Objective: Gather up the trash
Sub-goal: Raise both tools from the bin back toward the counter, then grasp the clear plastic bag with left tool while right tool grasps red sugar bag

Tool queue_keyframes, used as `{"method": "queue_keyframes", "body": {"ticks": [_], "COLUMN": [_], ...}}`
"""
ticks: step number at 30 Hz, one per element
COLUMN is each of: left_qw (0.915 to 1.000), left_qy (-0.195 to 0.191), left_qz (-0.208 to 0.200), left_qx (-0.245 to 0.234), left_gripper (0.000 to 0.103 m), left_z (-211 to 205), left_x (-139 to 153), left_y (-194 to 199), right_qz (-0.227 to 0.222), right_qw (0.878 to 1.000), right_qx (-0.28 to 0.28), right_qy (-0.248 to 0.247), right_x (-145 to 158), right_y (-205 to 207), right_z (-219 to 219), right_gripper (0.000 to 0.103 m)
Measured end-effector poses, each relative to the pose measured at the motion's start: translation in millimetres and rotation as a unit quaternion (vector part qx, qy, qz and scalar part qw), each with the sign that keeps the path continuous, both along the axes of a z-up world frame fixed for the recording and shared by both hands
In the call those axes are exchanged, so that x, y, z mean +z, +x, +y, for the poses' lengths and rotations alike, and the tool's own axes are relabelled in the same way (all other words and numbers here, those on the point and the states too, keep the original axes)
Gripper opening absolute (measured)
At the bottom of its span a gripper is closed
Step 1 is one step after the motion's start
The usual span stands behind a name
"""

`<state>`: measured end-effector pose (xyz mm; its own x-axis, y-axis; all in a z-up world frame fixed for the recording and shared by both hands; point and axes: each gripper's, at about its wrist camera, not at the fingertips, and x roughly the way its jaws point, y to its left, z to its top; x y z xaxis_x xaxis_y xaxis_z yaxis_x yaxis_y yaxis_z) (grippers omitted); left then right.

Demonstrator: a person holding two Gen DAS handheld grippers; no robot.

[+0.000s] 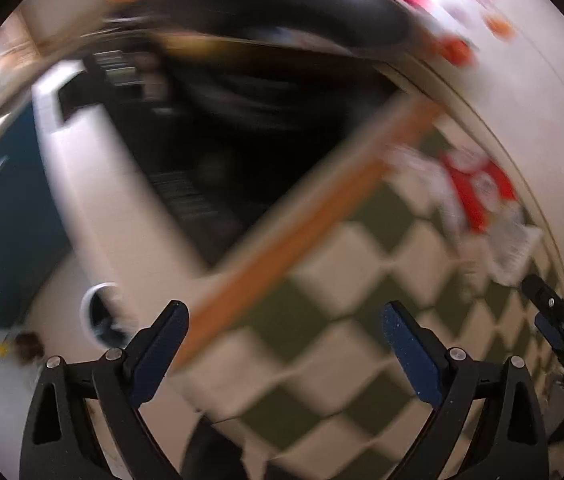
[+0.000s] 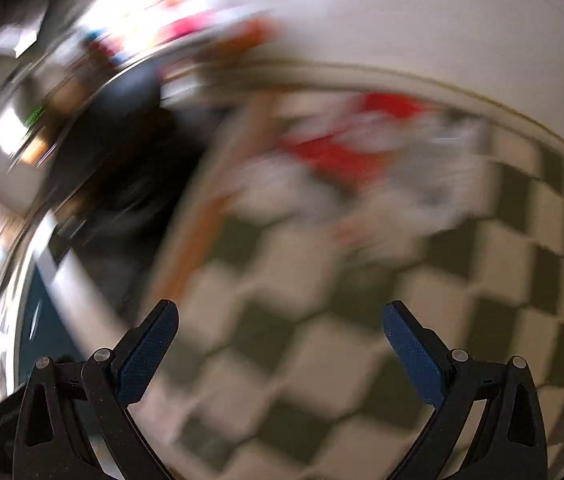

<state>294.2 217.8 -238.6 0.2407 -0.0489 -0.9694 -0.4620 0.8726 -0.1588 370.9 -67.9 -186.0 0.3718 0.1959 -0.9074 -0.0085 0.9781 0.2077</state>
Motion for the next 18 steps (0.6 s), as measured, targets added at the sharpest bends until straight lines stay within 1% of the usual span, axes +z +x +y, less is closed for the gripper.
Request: {"method": "queue_keyframes", "body": {"ticks": [1,4,6,7,8,9,11,12,13,14,15,16,17,18], "left_qw": [0.9996,0.9961,0.9938,0.9925,0.9914,0.9904,0.9899,0.9902,0.9908,0.9932,0.994,0.9939,0.9941,0.9947], "left_qy": [-0.024,-0.074,-0.097,-0.109,-0.118,-0.125,-0.128,-0.125,-0.119,-0.1,-0.09,-0.083,-0.078,-0.07], "left_qz": [0.007,0.028,0.038,0.043,0.048,0.052,0.057,0.058,0.06,0.053,0.051,0.057,0.058,0.057], "left_qx": [-0.016,-0.037,-0.037,-0.035,-0.032,-0.028,-0.023,-0.022,-0.024,-0.028,-0.036,-0.045,-0.047,-0.05], "left_gripper": [0.098,0.098,0.097,0.091,0.083,0.08,0.066,0.062,0.051,0.036,0.022,0.003,0.002,0.002], "left_z": [-19.5,-58.9,-74.4,-82.2,-86.3,-89.8,-97.1,-99.0,-100.7,-102.8,-105.4,-108.1,-108.7,-108.8], "left_x": [-11.8,-41.5,-58.5,-66.5,-74.2,-80.3,-87.4,-89.9,-92.2,-89.3,-88.3,-89.6,-89.8,-89.0], "left_y": [27.7,82.1,103.4,113.1,119.9,125.8,135.8,139.1,142.1,144.8,148.0,150.4,150.4,149.5], "right_qz": [0.002,0.006,0.011,0.012,0.014,0.017,0.02,0.019,0.018,0.014,0.009,0.0,-0.008,-0.01], "right_qw": [0.999,0.997,0.995,0.995,0.995,0.994,0.994,0.994,0.994,0.995,0.995,0.995,0.995,0.995], "right_qx": [-0.036,-0.083,-0.101,-0.102,-0.103,-0.106,-0.106,-0.105,-0.103,-0.101,-0.101,-0.1,-0.096,-0.094], "right_qy": [-0.002,-0.008,-0.005,0.003,0.004,0.008,0.022,0.023,0.024,0.019,0.011,0.003,-0.015,-0.025], "right_x": [-7.2,-25.5,-39.3,-47.2,-53.9,-61.6,-74.0,-76.7,-80.8,-83.4,-83.9,-85.5,-84.6,-84.9], "right_y": [24.0,69.7,97.0,110.2,113.7,123.9,138.7,144.0,149.6,154.5,157.2,161.3,161.9,163.8], "right_z": [-36.2,-86.7,-116.6,-125.2,-127.0,-130.6,-130.8,-130.7,-127.7,-121.9,-116.7,-110.4,-100.9,-96.9], "right_gripper": [0.103,0.103,0.103,0.103,0.103,0.103,0.103,0.103,0.103,0.103,0.102,0.098,0.092,0.074]}}
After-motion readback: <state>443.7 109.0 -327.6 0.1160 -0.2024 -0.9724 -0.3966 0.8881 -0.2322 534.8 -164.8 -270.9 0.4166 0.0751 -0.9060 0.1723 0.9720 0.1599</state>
